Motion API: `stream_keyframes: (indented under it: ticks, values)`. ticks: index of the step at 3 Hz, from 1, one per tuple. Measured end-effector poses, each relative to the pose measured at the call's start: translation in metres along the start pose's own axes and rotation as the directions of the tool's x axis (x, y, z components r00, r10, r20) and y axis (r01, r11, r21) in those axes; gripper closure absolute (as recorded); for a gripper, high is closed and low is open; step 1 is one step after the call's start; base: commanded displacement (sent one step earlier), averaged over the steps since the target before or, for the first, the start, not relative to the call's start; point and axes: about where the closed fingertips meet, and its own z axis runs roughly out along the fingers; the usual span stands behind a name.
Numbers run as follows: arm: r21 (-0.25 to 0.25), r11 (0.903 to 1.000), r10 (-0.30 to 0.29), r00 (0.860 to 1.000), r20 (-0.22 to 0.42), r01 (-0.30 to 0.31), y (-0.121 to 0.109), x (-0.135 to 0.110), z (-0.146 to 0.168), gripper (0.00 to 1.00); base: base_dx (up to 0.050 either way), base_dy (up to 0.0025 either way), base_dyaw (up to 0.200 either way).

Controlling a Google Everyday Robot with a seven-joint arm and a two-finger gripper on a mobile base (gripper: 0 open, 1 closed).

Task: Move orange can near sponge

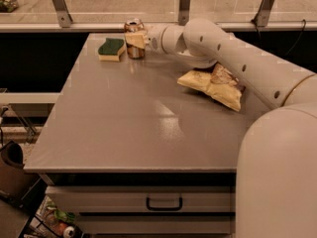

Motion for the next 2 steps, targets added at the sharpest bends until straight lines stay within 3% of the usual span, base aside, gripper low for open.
stream_keyframes:
  ticks: [2]
  values:
    - [0.000, 1.0000, 0.000, 1.000, 0.000, 0.000, 0.0002, 0.0000, 0.0001, 0.15, 0.000, 0.00000, 0.000]
